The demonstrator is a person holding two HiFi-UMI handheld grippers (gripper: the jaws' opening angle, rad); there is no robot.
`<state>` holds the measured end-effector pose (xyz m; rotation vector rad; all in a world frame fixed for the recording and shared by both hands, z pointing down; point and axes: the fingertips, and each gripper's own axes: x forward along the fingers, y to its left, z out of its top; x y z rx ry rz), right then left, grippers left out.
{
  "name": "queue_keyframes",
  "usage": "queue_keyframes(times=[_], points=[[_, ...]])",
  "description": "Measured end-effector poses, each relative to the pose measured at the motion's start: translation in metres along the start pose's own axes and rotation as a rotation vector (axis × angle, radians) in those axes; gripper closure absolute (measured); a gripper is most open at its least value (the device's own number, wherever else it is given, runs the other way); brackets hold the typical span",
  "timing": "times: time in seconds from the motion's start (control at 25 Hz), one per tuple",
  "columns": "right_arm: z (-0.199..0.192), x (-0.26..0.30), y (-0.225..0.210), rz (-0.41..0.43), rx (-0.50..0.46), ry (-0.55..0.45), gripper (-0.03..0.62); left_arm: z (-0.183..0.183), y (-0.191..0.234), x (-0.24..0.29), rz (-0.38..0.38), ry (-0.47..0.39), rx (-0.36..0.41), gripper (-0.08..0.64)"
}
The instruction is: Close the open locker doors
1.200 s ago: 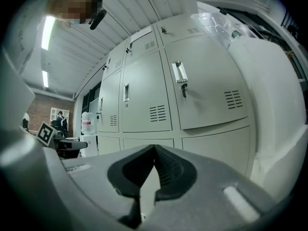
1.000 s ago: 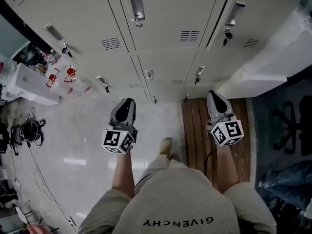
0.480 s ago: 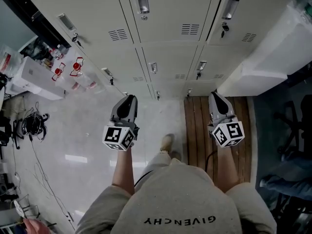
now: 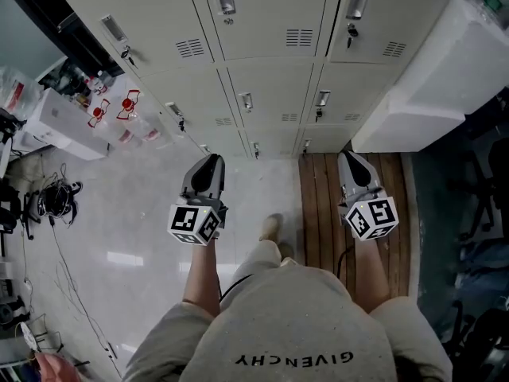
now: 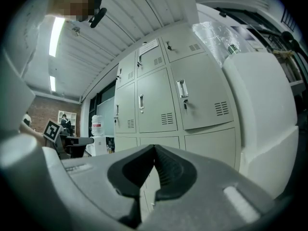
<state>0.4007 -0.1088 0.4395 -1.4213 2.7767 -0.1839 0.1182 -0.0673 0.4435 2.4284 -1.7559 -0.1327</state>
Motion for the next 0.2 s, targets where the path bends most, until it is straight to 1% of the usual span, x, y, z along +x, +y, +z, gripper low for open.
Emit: queue_keyframes(times=[0.2], points=[[-0.001,-0.022,-0.001,0.001,0.003,0.004,0.595,0.001,-0.014,-0.010,0.003,0.001,0.009,0.529]])
